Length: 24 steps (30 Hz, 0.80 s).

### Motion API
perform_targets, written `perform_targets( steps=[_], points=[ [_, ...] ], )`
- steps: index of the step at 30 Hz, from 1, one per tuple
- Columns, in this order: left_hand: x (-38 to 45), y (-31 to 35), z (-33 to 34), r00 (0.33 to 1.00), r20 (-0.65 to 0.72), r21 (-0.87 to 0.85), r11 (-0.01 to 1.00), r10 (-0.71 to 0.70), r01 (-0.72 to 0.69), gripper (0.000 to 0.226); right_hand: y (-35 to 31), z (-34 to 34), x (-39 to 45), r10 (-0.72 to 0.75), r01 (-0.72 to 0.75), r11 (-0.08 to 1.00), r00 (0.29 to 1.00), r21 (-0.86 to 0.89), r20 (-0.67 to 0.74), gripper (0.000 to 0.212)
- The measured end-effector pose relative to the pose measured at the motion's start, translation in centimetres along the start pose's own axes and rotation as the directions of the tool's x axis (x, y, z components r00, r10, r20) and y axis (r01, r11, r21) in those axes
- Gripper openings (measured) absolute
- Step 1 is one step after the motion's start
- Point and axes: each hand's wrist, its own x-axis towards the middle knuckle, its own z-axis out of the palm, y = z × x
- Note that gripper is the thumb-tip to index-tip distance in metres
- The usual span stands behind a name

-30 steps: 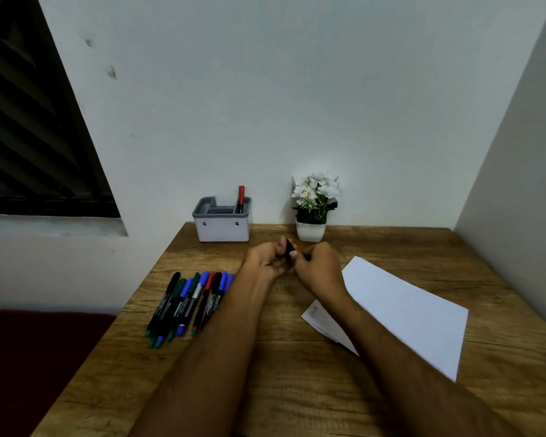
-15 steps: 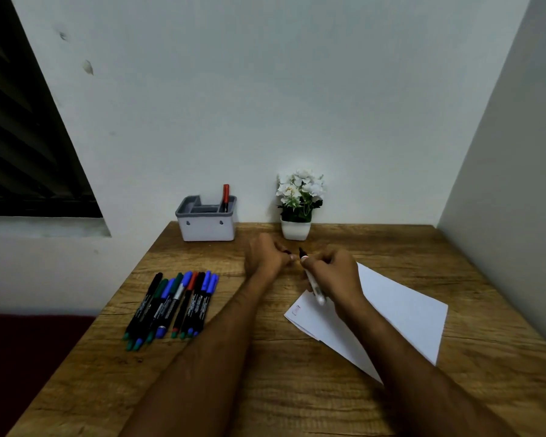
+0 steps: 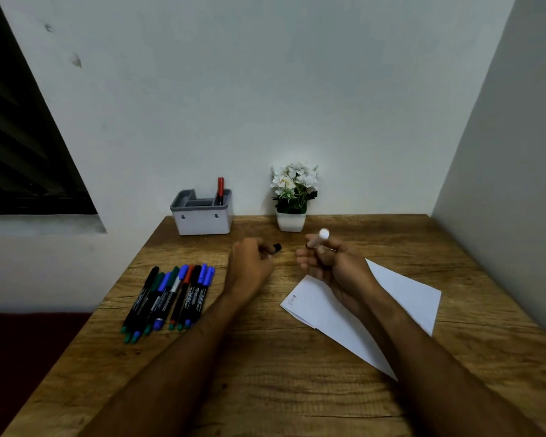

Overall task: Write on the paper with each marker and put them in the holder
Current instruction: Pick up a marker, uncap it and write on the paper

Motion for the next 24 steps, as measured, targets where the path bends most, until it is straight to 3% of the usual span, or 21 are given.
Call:
perform_targets(
  steps=[4, 10, 13, 17, 24],
  points=[
    [-2.6, 0.4, -0.7, 0.961, 0.238, 0.051, 0.986, 0.144, -0.160, 0.033, 0.6, -0.7, -0.8, -0.056, 0.060, 0.990, 0.998, -0.127, 0.033, 0.017],
    [-4.4, -0.5, -1.1, 0.847, 0.518, 0.143, 0.965, 0.117, -0.221, 0.056, 2.5, -1.5, -1.6, -0.190, 0.190, 0.913, 0.981, -0.361, 0.035, 0.018],
    [-4.6, -0.9, -0.8, 0.831, 0.533, 0.170, 0.942, 0.158, -0.289, 0.057, 3.0, -1.6, -1.8, -0.235, 0.229, 0.860, 0.971, -0.456, 0.043, 0.014],
    [-4.6, -1.1, -1.0, 0.847, 0.507, 0.070, 0.972, 0.160, -0.226, 0.053, 3.4, -1.8, -2.0, -0.230, 0.231, 0.873, 0.972, -0.429, 0.056, 0.013],
    [-4.4, -1.9, -0.4, 0.802, 0.545, 0.231, 0.876, 0.243, -0.423, 0.067, 2.8, -1.6, -2.0, -0.211, 0.234, 0.872, 0.972, -0.429, 0.102, 0.009]
  ],
)
